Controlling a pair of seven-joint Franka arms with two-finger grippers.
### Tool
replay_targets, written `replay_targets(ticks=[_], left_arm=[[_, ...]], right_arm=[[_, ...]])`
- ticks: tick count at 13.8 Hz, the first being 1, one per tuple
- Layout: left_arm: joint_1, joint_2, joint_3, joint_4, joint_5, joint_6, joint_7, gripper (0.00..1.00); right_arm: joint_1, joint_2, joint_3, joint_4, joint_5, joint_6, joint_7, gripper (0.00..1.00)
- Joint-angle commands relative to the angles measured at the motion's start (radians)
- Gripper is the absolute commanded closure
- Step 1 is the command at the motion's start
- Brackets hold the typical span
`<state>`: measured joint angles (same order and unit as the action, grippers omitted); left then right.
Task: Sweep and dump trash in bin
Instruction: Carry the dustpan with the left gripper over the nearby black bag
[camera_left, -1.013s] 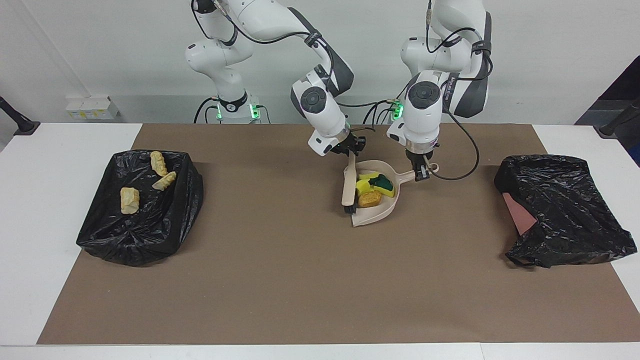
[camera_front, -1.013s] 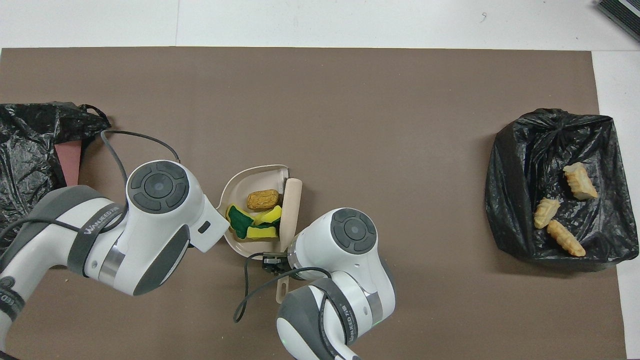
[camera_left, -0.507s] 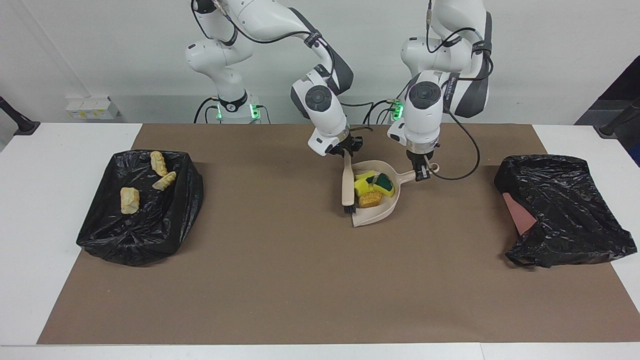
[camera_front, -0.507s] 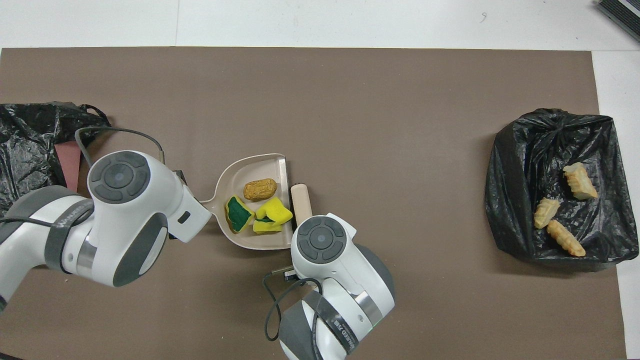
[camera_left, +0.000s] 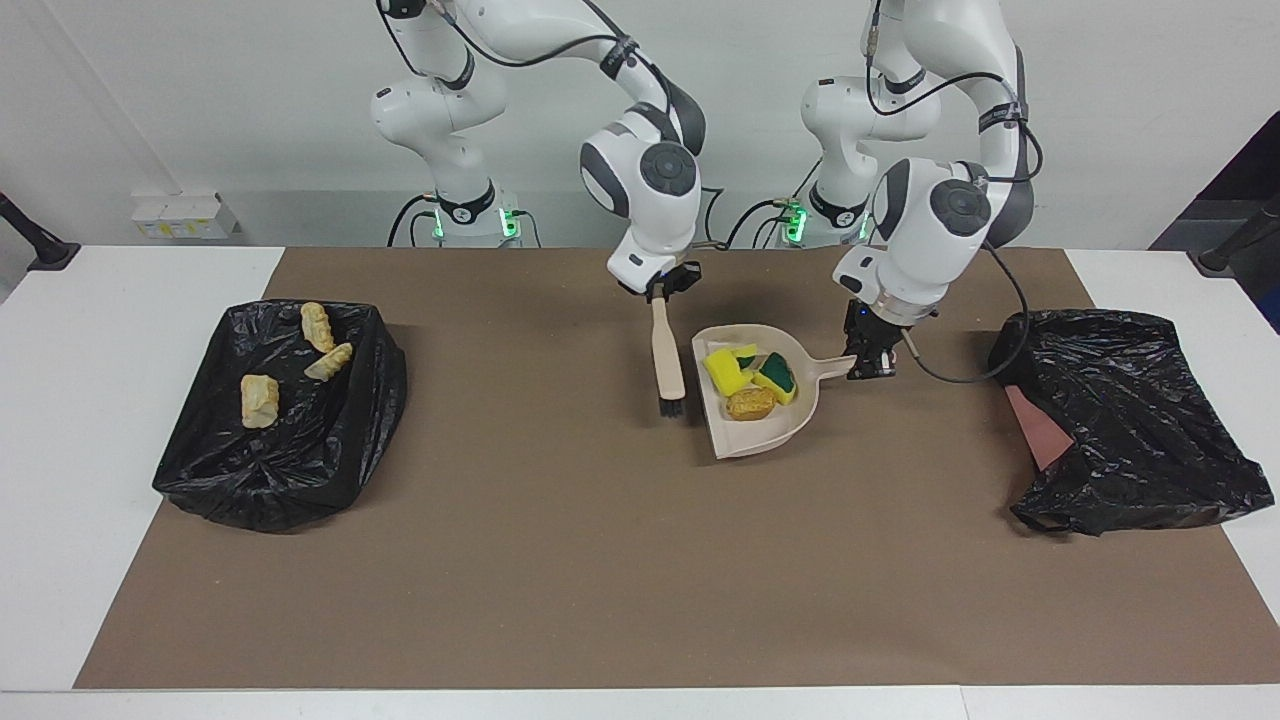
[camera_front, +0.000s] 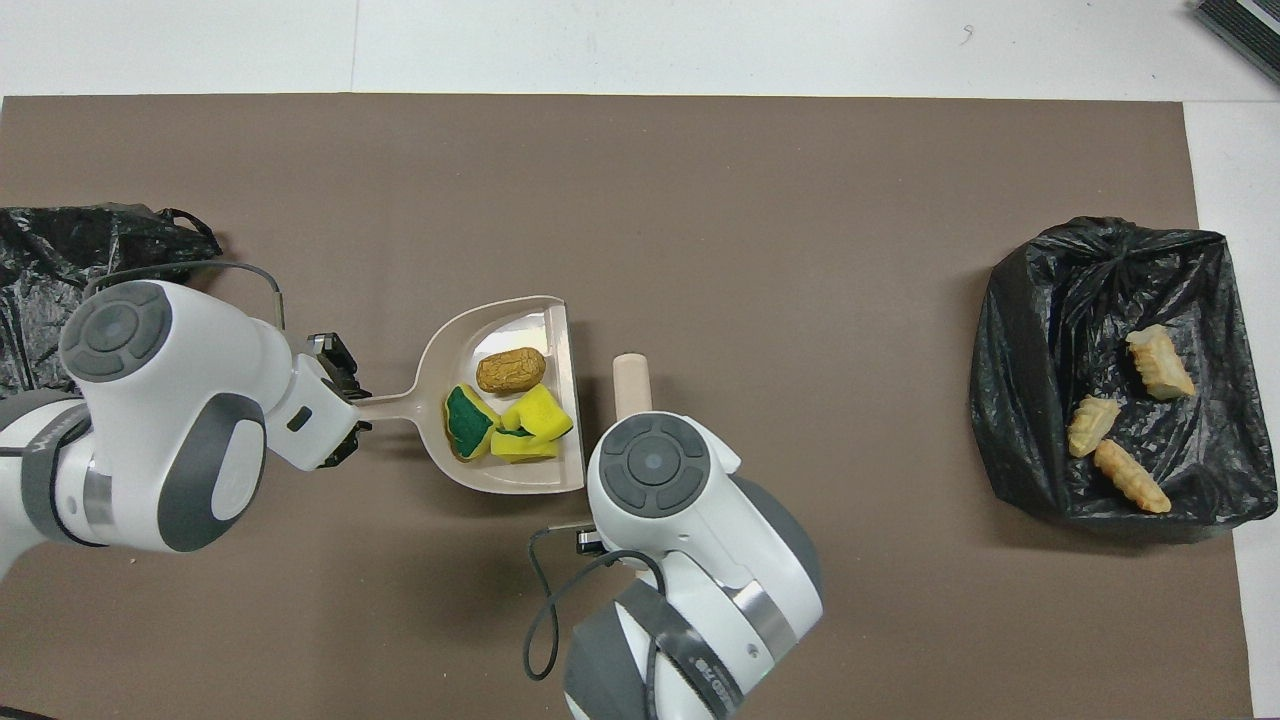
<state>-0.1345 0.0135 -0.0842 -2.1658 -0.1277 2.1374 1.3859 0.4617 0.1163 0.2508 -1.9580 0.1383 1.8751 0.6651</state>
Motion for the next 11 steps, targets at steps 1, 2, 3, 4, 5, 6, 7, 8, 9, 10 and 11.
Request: replay_targets(ticks=[1, 2, 3, 4, 5, 6, 7, 8, 9, 10, 11], left_arm=[[0.056, 0.014, -0.006, 0.053, -0.061, -0.029, 0.071, 1.00], [0.068, 0.022, -0.005, 0.090, -0.061, -0.069, 0.071, 1.00], [0.070, 0.023, -0.003, 0.133, -0.061, -0.103, 0.068, 1.00], [0.076, 0.028, -0.002, 0.170, -0.061, -0.138, 0.068, 1.00], [0.088, 0.031, 0.000, 0.207, -0.061, -0.169, 0.067, 1.00], [0.102, 0.037, 0.000, 0.237, -0.061, -0.192, 0.067, 1.00], [0.114, 0.049, 0.000, 0.279, -0.058, -0.224, 0.068, 1.00], [0.124, 0.063, 0.000, 0.323, -0.053, -0.264, 0.068, 1.00], [0.142, 0.080, 0.000, 0.368, -0.047, -0.304, 0.070, 1.00], [0.151, 0.095, 0.000, 0.414, -0.044, -0.345, 0.070, 1.00], [0.157, 0.100, 0.003, 0.449, -0.043, -0.370, 0.070, 1.00]], right_arm=[[-0.017, -0.108, 0.010, -0.080, 0.035, -0.025, 0.086, 1.00], [-0.015, -0.134, 0.008, -0.128, 0.082, 0.005, 0.068, 1.00], [-0.014, -0.141, 0.008, -0.157, 0.111, 0.028, 0.032, 1.00], [-0.006, -0.127, 0.011, -0.169, 0.127, 0.035, 0.004, 1.00], [0.032, -0.104, 0.013, -0.185, 0.132, 0.054, 0.011, 1.00], [0.067, -0.080, 0.012, -0.200, 0.132, 0.112, 0.014, 1.00], [0.078, -0.061, 0.013, -0.234, 0.132, 0.181, 0.013, 1.00], [0.086, -0.063, 0.012, -0.263, 0.132, 0.221, 0.004, 1.00], [0.089, -0.069, 0.011, -0.281, 0.132, 0.223, -0.004, 1.00], [0.094, -0.076, 0.011, -0.295, 0.129, 0.228, -0.005, 1.00], [0.106, -0.087, 0.011, -0.315, 0.126, 0.237, -0.015, 0.97]])
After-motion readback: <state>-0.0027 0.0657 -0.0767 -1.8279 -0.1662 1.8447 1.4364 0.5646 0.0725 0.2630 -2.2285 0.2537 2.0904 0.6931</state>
